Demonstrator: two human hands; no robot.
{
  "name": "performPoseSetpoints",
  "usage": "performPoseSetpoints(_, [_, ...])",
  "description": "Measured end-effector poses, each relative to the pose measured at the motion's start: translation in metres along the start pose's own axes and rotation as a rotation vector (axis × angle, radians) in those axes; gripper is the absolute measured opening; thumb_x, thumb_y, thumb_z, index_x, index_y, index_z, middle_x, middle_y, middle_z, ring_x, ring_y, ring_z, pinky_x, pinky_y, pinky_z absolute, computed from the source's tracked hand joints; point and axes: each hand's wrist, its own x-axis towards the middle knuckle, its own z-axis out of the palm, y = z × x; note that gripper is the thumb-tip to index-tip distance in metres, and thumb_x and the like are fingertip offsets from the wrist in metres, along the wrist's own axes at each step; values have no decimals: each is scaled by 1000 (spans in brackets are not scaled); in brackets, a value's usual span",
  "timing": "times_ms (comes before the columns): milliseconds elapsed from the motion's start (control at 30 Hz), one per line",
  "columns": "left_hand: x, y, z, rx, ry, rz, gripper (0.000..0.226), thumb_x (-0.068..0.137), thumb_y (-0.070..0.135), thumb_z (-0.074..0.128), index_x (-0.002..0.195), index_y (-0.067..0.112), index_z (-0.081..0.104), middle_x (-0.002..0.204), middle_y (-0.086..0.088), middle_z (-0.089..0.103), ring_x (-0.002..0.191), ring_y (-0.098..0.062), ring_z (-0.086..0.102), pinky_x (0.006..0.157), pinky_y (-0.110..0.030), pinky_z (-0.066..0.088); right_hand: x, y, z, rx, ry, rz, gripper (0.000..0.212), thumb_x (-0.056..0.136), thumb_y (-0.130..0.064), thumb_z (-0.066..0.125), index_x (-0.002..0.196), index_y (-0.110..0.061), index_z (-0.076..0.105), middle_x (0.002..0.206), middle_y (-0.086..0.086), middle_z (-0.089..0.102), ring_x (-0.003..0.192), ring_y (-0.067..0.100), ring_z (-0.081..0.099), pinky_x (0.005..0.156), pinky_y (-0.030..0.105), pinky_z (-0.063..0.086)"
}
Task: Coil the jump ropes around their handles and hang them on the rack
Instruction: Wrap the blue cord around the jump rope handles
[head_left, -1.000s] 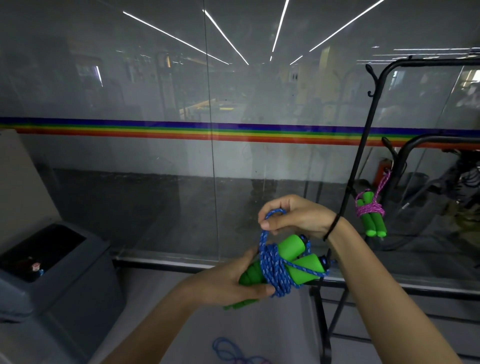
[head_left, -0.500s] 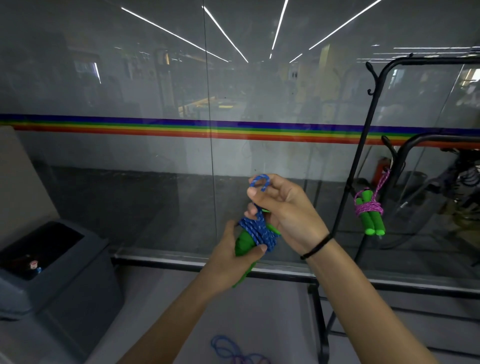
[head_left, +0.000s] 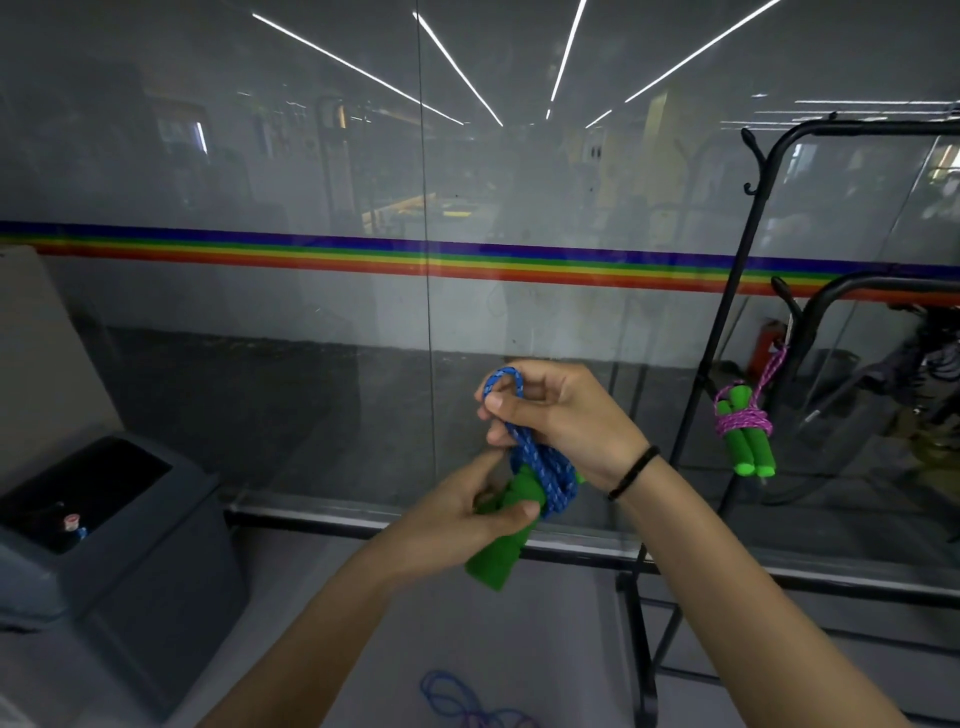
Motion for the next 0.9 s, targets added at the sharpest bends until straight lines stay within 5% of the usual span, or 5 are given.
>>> performPoseSetpoints(100, [3, 0, -6, -38, 69, -66, 54, 69, 18, 81, 116, 24, 56, 85, 11, 69, 79, 2, 67, 67, -13, 51, -3, -4, -1, -51, -29, -12, 9, 86, -2, 59, 92, 4, 62, 77, 11, 67, 59, 12, 67, 63, 21, 57])
performPoseSetpoints(333, [10, 4, 0, -98, 188, -125, 36, 62, 15, 85, 90, 20, 61, 75, 4, 66, 67, -5, 64, 59, -21, 52, -4, -6, 4, -108, -3, -114, 6, 87, -1, 57, 90, -1, 62, 74, 13, 67, 59, 17, 66, 62, 21, 56])
performPoseSetpoints(600, [10, 3, 2, -462, 192, -129, 48, 75, 10, 73, 118, 17, 54, 97, -3, 70, 85, -16, 69, 70, -31, 57, -6, -11, 2, -408, 145, -227, 26, 96, -14, 45, 113, -12, 65, 73, -23, 57, 61, -12, 52, 61, 8, 37])
performPoseSetpoints(733, [9, 7, 3, -611, 186, -114, 52, 77, 0, 68, 120, 19, 45, 102, -12, 69, 83, -32, 70, 73, -41, 58, -10, -12, 1, -443, 101, -144, 37, 99, -16, 33, 132, -11, 49, 81, -16, 40, 73, -9, 47, 82, 14, 36])
performPoseSetpoints(900, [11, 8, 6, -504, 373, -25, 58, 75, 0, 72, 119, 18, 39, 109, -17, 64, 89, -31, 67, 69, -36, 57, -14, -9, 1, -754, 168, -374, 34, 91, -9, 51, 124, -13, 58, 86, -1, 49, 74, 0, 47, 72, 7, 37])
